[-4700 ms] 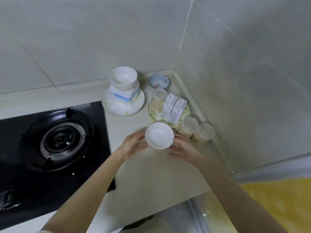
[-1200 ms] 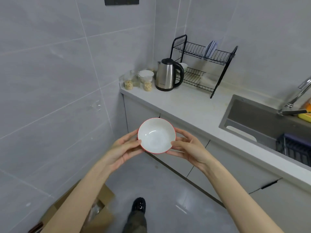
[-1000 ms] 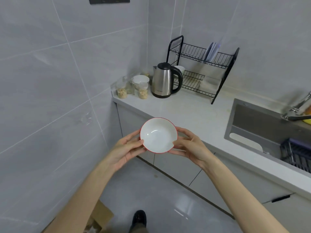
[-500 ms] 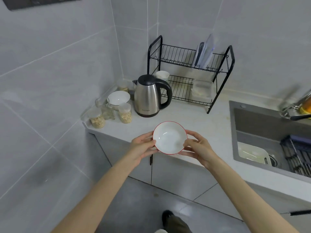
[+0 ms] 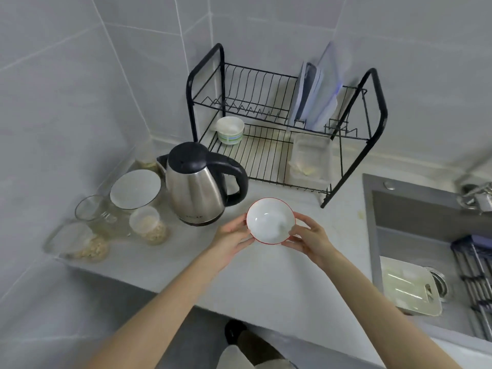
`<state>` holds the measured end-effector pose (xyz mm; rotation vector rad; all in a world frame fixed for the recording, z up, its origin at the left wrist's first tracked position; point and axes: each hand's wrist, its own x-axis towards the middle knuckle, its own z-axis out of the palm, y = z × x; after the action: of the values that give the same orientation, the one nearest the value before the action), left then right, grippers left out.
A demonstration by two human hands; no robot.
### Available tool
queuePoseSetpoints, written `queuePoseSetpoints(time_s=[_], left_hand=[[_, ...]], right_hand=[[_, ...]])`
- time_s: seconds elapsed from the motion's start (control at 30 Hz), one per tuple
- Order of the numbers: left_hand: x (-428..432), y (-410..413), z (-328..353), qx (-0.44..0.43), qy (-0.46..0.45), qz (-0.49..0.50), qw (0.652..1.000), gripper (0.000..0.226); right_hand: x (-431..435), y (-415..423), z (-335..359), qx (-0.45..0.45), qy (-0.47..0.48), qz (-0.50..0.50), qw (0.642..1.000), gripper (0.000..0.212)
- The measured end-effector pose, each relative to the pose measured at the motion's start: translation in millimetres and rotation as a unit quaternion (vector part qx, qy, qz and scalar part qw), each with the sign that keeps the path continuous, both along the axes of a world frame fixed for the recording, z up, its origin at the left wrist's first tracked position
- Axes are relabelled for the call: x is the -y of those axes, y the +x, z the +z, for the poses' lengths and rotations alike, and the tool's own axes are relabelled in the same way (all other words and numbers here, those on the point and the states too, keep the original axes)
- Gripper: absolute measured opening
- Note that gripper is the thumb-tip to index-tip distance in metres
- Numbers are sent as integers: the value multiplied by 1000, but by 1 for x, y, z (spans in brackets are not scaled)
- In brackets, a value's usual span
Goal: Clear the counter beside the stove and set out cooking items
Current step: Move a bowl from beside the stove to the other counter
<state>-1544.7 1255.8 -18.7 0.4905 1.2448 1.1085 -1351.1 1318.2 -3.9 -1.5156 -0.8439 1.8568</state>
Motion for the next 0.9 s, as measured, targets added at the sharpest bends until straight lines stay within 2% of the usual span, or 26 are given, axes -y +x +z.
queuePoseSetpoints(time_s=[0.13, 0.3, 0.6, 0.73, 0.9], left_hand=[[-33, 1, -10, 7, -45, 31, 998, 55], [-57, 3, -26, 21, -69, 73, 995, 55], [-69, 4, -35, 21, -41, 81, 996, 61], [-66, 3, -32, 23, -66, 75, 995, 55], [-50, 0, -29, 15, -98, 54, 994, 42]], right_hand=[[-37, -5, -13, 5, -15, 11, 1000, 46], [-65, -7, -27, -1, -35, 17, 999, 43], [-82, -17, -35, -7, -33, -1, 999, 46], [-77, -14, -36, -27, -51, -11, 998, 42], [-54, -4, -24, -21, -66, -74, 995, 34]])
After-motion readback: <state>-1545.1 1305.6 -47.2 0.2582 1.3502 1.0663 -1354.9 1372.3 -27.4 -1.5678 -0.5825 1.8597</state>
